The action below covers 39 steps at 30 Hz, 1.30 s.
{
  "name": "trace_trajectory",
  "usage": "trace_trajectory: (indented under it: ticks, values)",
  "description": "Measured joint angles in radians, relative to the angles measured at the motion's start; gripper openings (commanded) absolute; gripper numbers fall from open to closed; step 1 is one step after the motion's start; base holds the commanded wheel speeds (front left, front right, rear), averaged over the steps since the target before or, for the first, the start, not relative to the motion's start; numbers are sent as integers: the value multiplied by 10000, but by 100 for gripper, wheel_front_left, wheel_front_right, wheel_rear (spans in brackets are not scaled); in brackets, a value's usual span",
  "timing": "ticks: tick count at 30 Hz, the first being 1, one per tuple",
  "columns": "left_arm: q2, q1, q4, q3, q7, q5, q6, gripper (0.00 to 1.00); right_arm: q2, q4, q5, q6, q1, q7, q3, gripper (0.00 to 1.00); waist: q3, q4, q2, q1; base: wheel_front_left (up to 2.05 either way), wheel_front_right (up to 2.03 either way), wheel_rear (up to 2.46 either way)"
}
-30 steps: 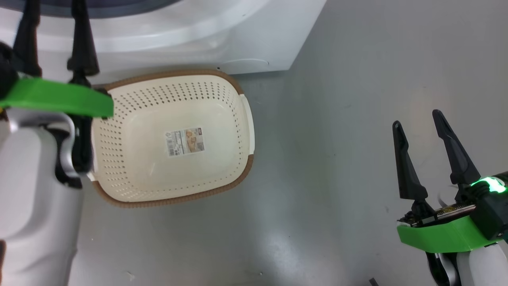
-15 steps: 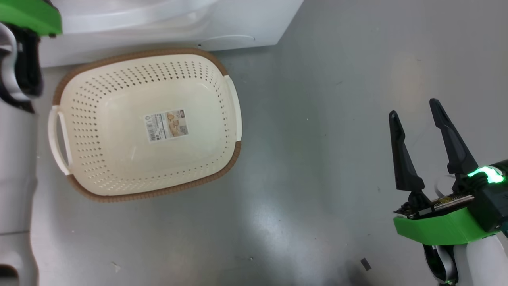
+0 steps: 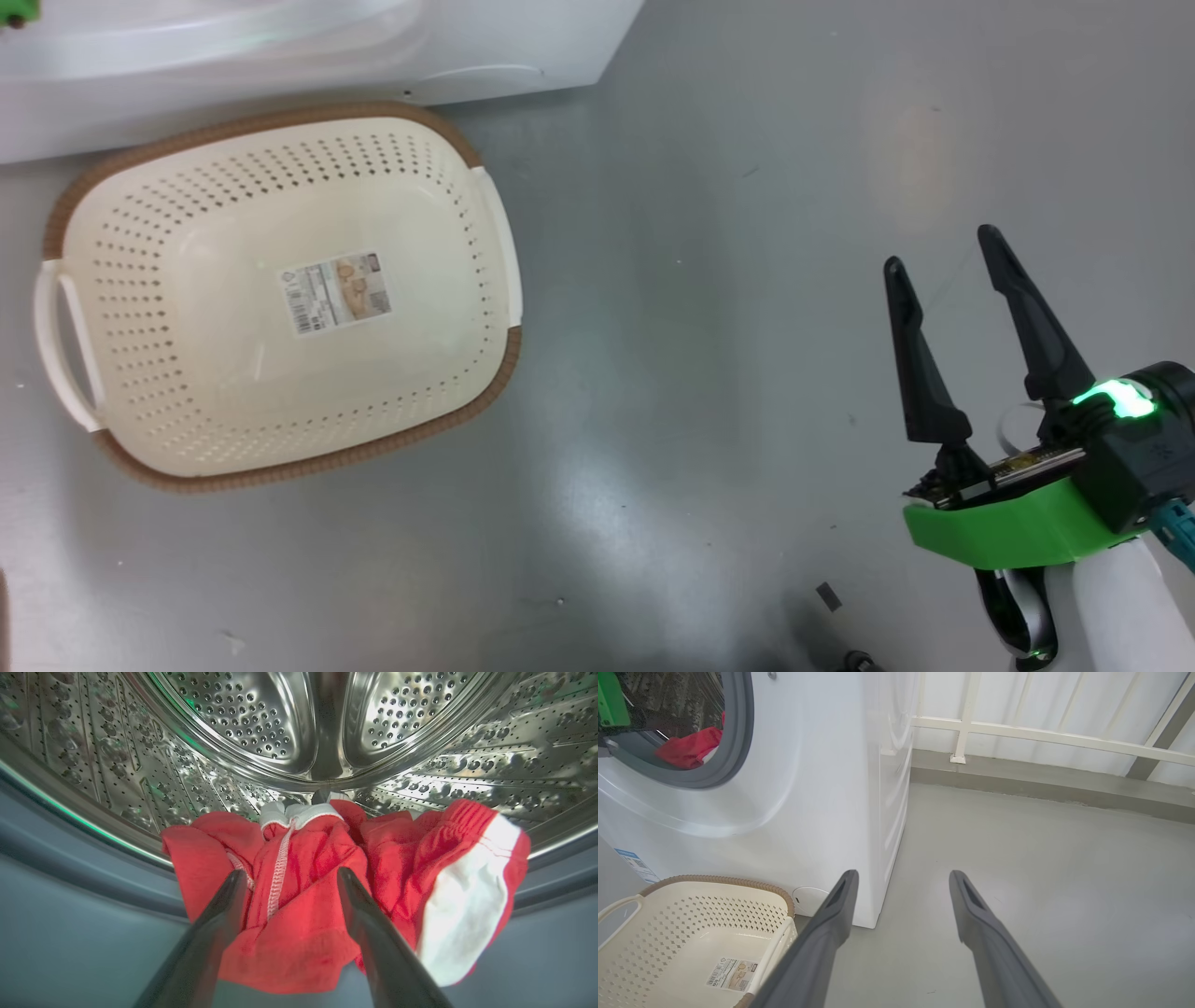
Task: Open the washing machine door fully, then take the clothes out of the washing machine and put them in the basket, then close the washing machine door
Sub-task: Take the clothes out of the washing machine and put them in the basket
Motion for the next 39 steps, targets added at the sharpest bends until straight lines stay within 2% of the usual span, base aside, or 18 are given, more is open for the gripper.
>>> trace_trajectory:
  ticks: [6, 13, 17, 28, 29, 31, 32, 39]
  values:
    - [355, -297, 886, -98, 353, 79, 33, 100, 2, 151, 79, 0, 0, 0, 188, 100, 71, -286, 0, 0, 0, 0, 0]
    - [477, -624, 1551, -178, 673, 81, 63, 100, 2, 242, 107, 0, 5, 0, 236, 100, 104, -545, 0, 0, 0, 0, 0]
    - [610, -683, 1833, -320, 671, 194, 236, 100, 4, 309, 217, 0, 8, 0, 316, 100, 78, -630, 0, 0, 0, 0, 0]
    - [617, -904, 2322, -437, 594, 238, 194, 100, 4, 382, 437, 0, 9, 0, 470, 100, 114, -808, 0, 0, 0, 0, 0]
    - [610, -904, 2353, -453, 585, 236, 186, 93, 4, 382, 439, 0, 9, 0, 472, 100, 120, -809, 0, 0, 0, 0, 0]
    - [602, -908, 2408, -487, 527, 236, 171, 27, 4, 378, 441, 0, 9, 0, 474, 100, 130, -804, 0, 0, 0, 0, 0]
    - [591, -908, 2439, -497, 508, 236, 148, 0, 4, 376, 445, 0, 8, 0, 476, 100, 135, -799, 0, 0, 0, 0, 0]
    - [520, -1075, 2585, -537, 491, 67, -94, 0, 4, 357, 445, 0, 7, 0, 451, 100, 174, -702, 0, 0, 0, 0, 0]
